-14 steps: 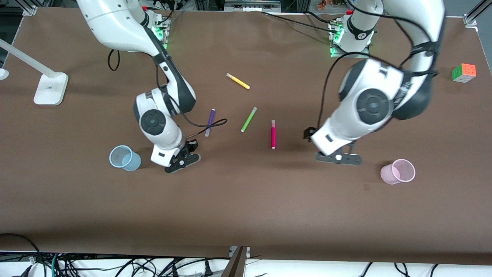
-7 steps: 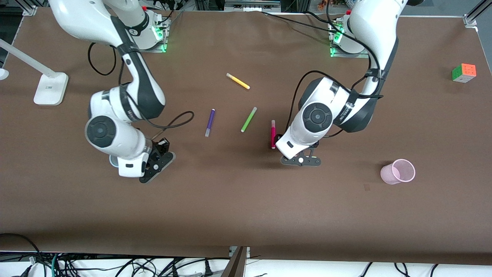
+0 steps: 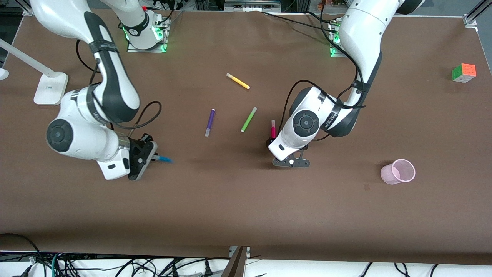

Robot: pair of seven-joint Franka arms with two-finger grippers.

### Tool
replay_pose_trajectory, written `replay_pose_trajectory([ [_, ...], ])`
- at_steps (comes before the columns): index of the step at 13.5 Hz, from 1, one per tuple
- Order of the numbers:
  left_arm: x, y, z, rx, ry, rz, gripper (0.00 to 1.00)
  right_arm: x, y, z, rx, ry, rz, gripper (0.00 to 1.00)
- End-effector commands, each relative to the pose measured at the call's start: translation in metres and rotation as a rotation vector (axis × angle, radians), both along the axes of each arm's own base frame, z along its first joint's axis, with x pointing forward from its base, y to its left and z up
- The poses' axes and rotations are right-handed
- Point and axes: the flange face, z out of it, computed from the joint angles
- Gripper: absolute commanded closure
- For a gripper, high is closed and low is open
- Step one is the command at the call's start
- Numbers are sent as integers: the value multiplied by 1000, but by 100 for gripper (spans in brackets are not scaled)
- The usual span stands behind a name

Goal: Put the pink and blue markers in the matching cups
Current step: 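Carry the blue marker over the blue cup while the left gripper grasps pink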

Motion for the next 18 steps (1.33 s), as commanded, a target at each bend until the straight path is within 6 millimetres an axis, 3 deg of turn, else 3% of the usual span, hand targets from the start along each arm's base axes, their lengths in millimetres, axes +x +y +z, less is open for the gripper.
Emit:
replay_pose_trajectory([
  [1,-19,-3,-14,4,1,12,4,-2,-3,6,16,6,20,81],
  [3,-26,-2,-24,8,2,32,5,-3,-13,14,6,11,11,82],
  [4,-35,-11,-28,13,5,42,6,-6,-15,18,4,28,16,82],
  [6,-43,-17,-37,12,-2,50,8,-7,-37,26,-7,35,31,82],
  [8,-47,-16,-44,10,-9,49,19,-8,-58,33,-16,42,51,82],
  [13,-56,-11,-60,-1,-32,51,23,-9,-112,44,-36,46,104,84],
  [17,-58,-13,-60,0,-31,48,70,-9,-141,46,-82,38,152,86],
  [18,-58,-13,-58,-1,-34,51,76,-9,-146,44,-106,41,159,86],
])
